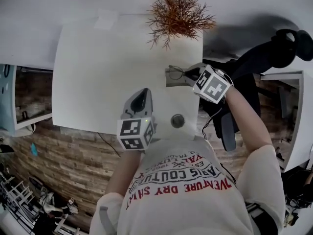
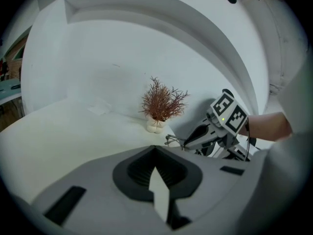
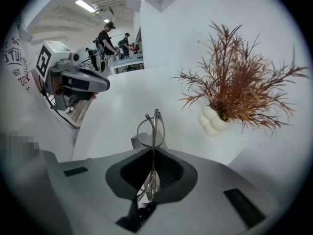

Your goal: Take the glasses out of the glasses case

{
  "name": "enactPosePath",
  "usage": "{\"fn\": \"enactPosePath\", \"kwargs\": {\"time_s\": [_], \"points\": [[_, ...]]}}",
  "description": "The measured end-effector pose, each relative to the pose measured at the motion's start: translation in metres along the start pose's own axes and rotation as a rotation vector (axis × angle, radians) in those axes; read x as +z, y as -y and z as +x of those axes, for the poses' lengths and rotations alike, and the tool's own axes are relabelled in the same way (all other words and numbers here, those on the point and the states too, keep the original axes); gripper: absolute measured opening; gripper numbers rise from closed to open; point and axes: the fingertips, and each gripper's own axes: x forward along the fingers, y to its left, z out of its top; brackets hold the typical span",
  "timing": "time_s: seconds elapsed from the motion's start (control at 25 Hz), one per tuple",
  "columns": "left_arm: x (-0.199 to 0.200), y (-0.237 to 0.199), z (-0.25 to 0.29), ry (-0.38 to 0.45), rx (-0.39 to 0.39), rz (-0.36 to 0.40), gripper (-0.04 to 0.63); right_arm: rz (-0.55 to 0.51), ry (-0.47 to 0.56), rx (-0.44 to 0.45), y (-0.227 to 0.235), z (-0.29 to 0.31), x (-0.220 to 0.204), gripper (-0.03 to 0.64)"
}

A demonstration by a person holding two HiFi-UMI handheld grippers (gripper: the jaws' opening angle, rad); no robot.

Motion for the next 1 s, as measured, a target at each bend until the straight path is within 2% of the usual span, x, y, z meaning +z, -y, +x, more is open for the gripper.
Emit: {"fn": "enactPosePath", "kwargs": {"time_s": [0.28, 0.56, 0.68, 0.76, 1.0], "points": [[0.027, 0.027, 0.003, 0.047, -0.066, 0.063, 0.002, 0.231, 0.170, -0.156, 0.000, -0.044, 0.003, 0.026], [0.053, 0.056, 0.006, 0.089, -0.133, 0.120, 0.002, 0.543, 0.403, -0.266, -0.018, -0.089, -0.008, 0.026], [0.057, 0.068, 0.002, 0.095, -0.153, 0.130, 0.002, 0.676, 0.498, -0.276, -0.032, -0.098, -0.013, 0.026], [0.058, 0.077, 0.001, 0.094, -0.170, 0.138, 0.002, 0.730, 0.542, -0.290, -0.039, -0.103, -0.017, 0.026], [0.055, 0.095, -0.005, 0.098, -0.200, 0.150, 0.002, 0.803, 0.673, -0.342, -0.038, -0.126, -0.020, 0.026]]}}
